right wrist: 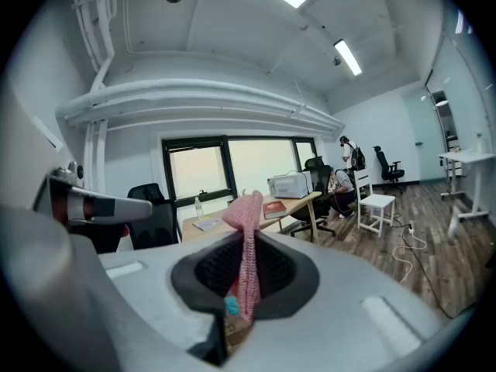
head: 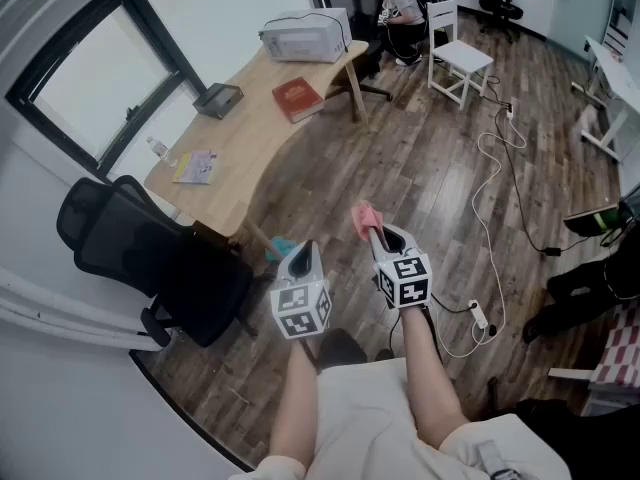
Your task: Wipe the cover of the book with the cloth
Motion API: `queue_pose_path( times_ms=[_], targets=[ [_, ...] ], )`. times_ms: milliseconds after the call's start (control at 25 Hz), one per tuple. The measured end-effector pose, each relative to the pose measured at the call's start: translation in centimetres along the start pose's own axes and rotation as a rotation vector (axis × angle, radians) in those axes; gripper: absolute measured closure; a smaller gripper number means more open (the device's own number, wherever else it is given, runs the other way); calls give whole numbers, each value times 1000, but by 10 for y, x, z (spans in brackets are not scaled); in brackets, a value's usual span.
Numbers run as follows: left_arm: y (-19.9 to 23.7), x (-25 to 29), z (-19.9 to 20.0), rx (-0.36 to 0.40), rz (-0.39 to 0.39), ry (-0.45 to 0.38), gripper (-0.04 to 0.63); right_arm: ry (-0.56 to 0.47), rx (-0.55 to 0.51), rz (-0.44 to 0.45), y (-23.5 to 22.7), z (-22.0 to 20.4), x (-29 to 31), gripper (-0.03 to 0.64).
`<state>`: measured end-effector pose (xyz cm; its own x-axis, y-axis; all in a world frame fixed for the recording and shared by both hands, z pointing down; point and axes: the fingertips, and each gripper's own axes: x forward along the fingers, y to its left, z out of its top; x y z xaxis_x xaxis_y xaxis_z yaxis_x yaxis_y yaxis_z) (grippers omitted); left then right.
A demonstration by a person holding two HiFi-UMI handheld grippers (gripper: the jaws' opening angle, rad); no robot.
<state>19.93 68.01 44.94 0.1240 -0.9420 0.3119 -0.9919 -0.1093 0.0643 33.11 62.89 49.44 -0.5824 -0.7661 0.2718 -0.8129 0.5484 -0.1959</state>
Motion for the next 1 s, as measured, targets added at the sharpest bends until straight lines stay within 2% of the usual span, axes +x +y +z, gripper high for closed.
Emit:
queue_pose_path(
  times_ms=[120, 400, 520, 640, 880, 1000],
  targets=[
    [17, 14, 1, -19, 2, -9, 588, -14, -8, 1, -5, 14, 13, 589],
    [53, 59, -28, -124, 41, 8, 588, -33, -3, 7, 0, 21, 39, 588],
    [63, 79, -26, -111, 33, 7, 588, -35, 2, 32, -3, 20, 55, 588],
    [75, 101, -22, -83, 23, 13, 588, 4, 2, 18, -20, 12, 76, 586],
    [120, 177, -13, -133, -11, 35, 588, 69, 1, -8, -53, 18, 153, 586],
    [143, 218, 8, -114, -27, 21, 588, 72, -4, -17, -64, 35, 196, 586]
  ],
)
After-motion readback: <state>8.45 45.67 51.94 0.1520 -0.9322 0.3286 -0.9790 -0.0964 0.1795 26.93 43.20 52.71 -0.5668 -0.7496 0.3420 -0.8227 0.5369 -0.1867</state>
